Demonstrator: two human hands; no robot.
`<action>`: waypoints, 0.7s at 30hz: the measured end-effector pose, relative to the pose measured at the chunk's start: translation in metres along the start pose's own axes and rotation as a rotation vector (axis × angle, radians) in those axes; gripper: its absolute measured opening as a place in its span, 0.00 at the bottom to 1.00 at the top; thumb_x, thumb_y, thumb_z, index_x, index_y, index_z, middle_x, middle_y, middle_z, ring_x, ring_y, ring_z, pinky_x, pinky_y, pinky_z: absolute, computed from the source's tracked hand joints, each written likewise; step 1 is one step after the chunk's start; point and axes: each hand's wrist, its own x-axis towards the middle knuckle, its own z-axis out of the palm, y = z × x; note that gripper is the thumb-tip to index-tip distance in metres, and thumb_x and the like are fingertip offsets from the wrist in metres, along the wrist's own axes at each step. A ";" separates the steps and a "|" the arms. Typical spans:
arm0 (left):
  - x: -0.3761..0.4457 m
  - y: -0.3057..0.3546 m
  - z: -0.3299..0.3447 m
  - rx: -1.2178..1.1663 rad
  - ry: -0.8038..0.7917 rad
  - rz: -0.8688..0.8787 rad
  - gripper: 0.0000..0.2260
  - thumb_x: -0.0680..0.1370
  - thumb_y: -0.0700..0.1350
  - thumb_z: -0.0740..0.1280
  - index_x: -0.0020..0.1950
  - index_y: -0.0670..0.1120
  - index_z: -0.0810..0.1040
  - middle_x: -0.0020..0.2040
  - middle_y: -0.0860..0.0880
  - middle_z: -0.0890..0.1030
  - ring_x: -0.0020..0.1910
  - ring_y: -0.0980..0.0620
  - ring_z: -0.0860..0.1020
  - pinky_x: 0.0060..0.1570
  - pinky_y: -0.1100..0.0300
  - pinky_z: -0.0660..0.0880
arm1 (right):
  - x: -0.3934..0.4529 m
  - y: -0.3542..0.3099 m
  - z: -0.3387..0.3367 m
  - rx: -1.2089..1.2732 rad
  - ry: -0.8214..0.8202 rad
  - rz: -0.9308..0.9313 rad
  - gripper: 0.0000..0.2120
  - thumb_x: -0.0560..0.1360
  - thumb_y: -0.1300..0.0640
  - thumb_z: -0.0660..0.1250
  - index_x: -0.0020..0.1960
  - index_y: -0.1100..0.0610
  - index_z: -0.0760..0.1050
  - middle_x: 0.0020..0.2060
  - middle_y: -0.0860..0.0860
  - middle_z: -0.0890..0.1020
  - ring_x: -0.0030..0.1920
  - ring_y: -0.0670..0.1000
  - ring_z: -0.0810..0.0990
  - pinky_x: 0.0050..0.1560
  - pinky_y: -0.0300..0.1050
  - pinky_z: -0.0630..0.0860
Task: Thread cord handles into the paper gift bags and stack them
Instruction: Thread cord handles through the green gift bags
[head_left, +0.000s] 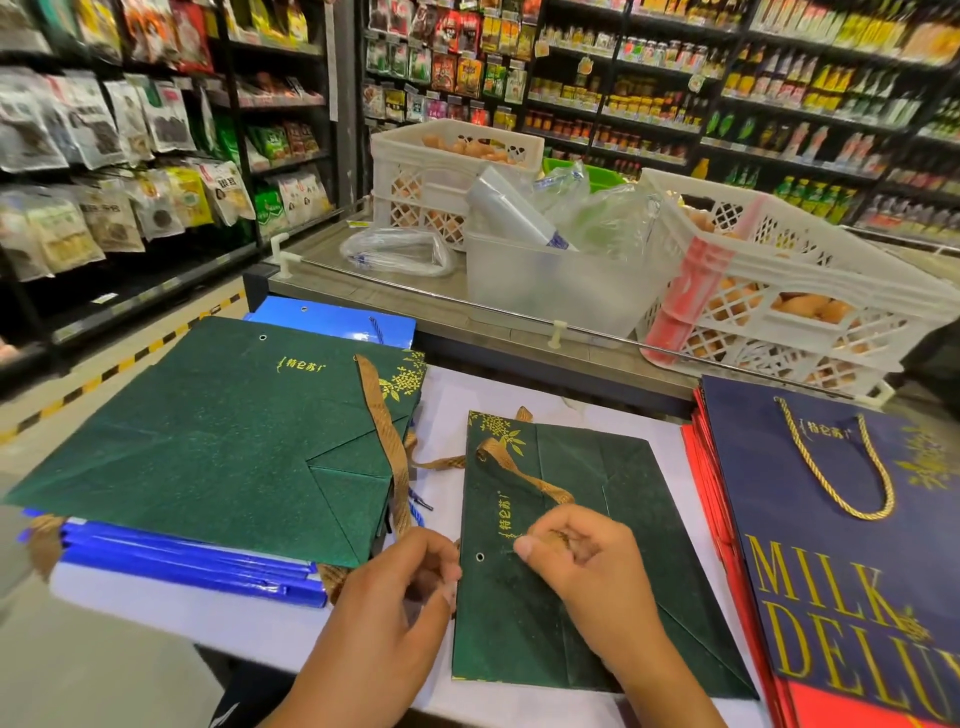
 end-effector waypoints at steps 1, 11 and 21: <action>0.000 0.001 0.001 0.036 0.016 0.010 0.14 0.79 0.38 0.69 0.53 0.59 0.77 0.47 0.55 0.82 0.48 0.51 0.82 0.51 0.56 0.80 | 0.001 0.002 -0.001 0.017 0.009 -0.006 0.07 0.75 0.60 0.77 0.39 0.54 0.82 0.31 0.61 0.77 0.31 0.50 0.72 0.36 0.43 0.71; 0.011 0.010 0.017 0.094 0.095 0.017 0.17 0.81 0.38 0.68 0.60 0.61 0.77 0.47 0.61 0.82 0.47 0.59 0.80 0.45 0.64 0.77 | 0.002 0.005 -0.002 0.092 -0.052 -0.061 0.08 0.76 0.67 0.73 0.43 0.56 0.83 0.35 0.56 0.84 0.35 0.57 0.81 0.42 0.53 0.79; 0.023 -0.002 0.024 -0.047 0.081 -0.092 0.17 0.81 0.41 0.70 0.59 0.64 0.75 0.45 0.55 0.86 0.44 0.51 0.83 0.53 0.45 0.80 | 0.003 0.014 0.001 0.073 -0.070 -0.082 0.10 0.75 0.68 0.75 0.45 0.53 0.87 0.34 0.54 0.84 0.36 0.51 0.83 0.43 0.42 0.80</action>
